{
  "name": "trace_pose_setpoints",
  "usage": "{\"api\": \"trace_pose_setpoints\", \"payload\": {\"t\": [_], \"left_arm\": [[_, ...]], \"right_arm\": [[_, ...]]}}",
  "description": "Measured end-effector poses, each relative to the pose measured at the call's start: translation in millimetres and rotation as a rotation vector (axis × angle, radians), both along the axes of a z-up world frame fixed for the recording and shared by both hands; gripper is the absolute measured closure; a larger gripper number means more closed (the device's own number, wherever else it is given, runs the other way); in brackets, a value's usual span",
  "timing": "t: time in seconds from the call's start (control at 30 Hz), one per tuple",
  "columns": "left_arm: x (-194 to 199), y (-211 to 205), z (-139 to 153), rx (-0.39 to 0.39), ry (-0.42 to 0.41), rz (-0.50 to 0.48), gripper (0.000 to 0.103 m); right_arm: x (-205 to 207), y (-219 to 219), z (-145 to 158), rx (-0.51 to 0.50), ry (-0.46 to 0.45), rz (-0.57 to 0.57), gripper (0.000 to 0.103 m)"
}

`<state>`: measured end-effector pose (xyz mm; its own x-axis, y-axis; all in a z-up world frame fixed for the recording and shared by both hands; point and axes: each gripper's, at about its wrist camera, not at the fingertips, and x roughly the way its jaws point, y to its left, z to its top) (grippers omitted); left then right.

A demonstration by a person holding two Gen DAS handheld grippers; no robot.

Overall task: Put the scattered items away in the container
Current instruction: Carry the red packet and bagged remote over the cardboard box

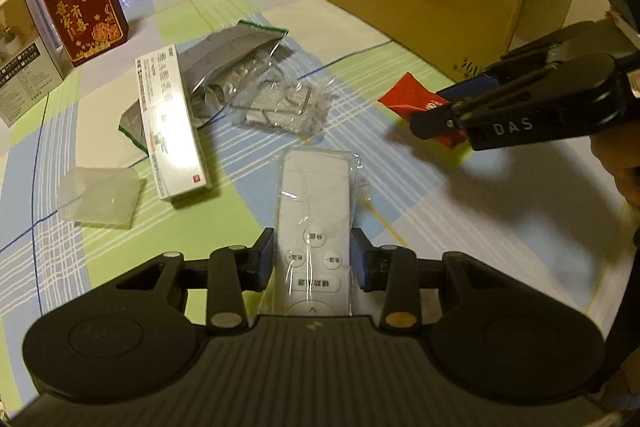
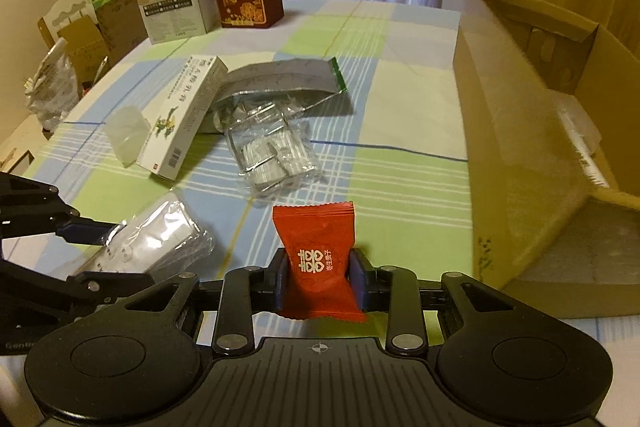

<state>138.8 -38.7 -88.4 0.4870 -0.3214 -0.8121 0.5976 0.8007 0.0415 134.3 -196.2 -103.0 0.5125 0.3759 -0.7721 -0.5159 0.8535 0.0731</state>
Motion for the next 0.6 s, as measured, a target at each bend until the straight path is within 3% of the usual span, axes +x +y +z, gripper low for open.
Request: {"api": "trace_pose_setpoints", "payload": {"t": [0.6], "left_arm": [[-17,-36,86,-0.001,-0.143,-0.034,0.069]], "right_arm": [[-25,-49,94,0.069,-0.172,-0.007,0.069]]}}
